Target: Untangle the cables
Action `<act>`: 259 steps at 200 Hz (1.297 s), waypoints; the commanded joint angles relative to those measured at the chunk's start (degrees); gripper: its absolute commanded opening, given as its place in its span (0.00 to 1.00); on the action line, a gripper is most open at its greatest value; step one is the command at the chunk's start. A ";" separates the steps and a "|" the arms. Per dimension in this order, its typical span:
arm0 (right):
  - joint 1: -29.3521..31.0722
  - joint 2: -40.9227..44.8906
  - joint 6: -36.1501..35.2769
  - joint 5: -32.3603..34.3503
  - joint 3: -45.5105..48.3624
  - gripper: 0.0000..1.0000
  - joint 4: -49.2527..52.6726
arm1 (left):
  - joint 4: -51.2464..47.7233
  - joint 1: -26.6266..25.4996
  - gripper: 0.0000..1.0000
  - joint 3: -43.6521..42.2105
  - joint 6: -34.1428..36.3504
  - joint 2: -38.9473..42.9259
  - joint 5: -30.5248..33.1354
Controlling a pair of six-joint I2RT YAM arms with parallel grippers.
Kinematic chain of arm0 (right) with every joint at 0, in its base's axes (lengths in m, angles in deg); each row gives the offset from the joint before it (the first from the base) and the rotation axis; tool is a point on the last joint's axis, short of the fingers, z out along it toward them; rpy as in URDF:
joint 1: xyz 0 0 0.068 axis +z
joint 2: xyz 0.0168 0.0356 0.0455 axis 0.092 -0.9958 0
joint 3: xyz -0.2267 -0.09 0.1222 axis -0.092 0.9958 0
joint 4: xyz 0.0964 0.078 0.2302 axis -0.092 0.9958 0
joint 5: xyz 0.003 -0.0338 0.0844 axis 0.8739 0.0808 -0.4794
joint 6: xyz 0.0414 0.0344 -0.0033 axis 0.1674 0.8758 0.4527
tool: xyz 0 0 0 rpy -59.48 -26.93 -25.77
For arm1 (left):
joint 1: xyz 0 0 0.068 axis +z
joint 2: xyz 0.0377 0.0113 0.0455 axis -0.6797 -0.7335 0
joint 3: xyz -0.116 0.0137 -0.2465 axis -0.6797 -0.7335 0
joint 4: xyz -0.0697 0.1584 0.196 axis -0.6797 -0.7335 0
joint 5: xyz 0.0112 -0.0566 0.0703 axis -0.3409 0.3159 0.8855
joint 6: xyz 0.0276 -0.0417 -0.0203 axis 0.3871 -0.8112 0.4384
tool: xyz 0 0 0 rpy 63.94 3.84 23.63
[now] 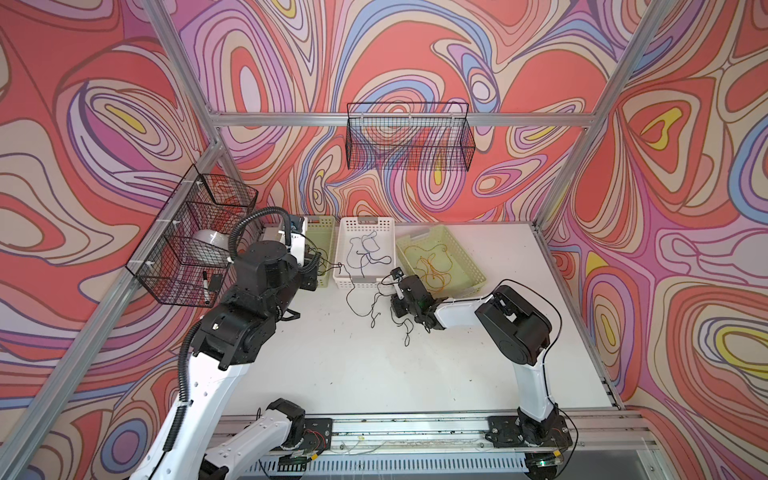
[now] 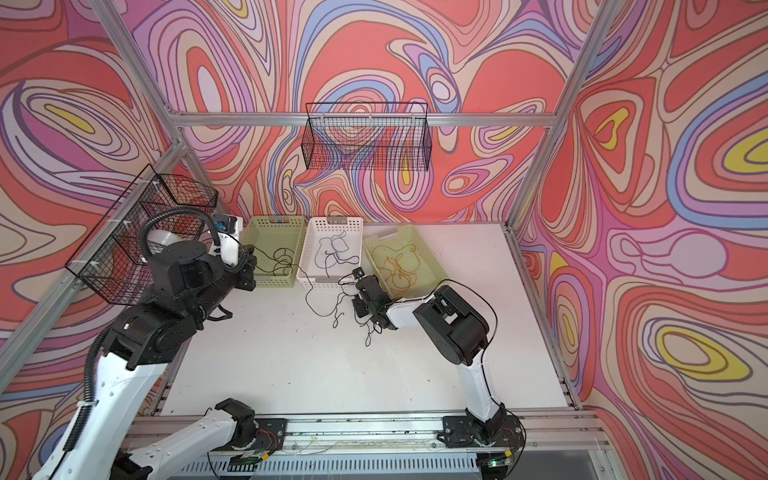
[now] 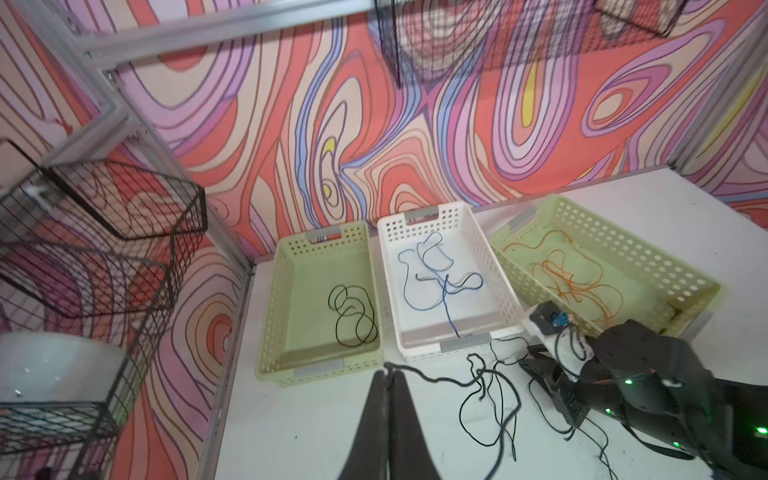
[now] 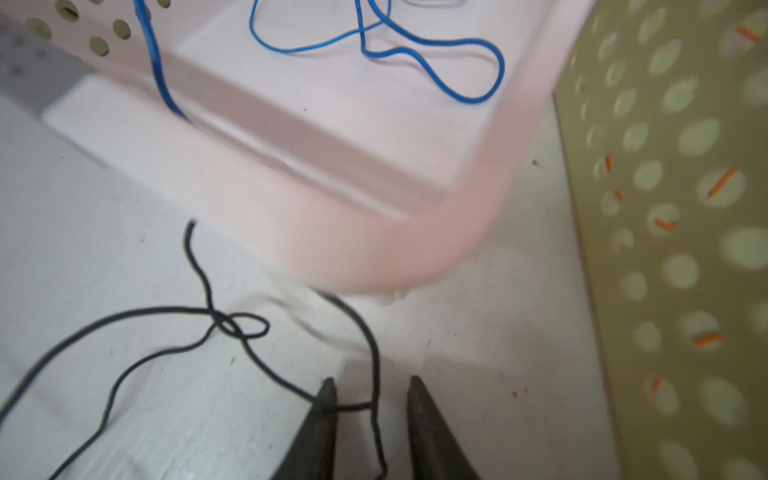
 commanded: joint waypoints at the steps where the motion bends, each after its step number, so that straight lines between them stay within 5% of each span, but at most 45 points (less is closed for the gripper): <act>1: 0.27 6.06 -0.65 2.19 4.55 0.11 2.39 | 0.51 5.13 0.08 -7.74 -7.26 1.02 -6.08; 12: 0.27 8.71 -0.61 2.67 6.22 0.08 3.51 | 1.33 7.80 0.22 -11.05 -8.28 1.26 -9.40; 31: 0.27 13.11 -0.05 3.67 8.32 0.00 6.47 | 1.54 11.73 0.66 -14.64 -8.51 0.33 -15.07; 57: 0.27 17.46 0.59 3.34 9.86 0.00 9.55 | 3.96 12.12 0.83 -18.41 -3.02 -0.72 -18.30; 102: 0.27 25.15 -2.14 1.16 12.49 0.00 10.36 | 3.71 11.44 0.83 -20.05 5.04 -5.52 -26.67; 148: 0.27 32.49 -10.54 -4.22 13.26 0.00 12.64 | 18.79 0.63 0.79 -25.37 13.13 -13.68 -29.04; 190: 0.27 34.75 -13.74 -4.69 12.09 0.00 15.88 | 23.47 -3.53 0.71 -19.16 18.00 -29.75 -30.31; 259: 0.27 36.64 -14.54 -4.12 10.72 0.00 17.66 | 26.00 -5.68 0.71 -12.13 20.83 -44.05 -34.34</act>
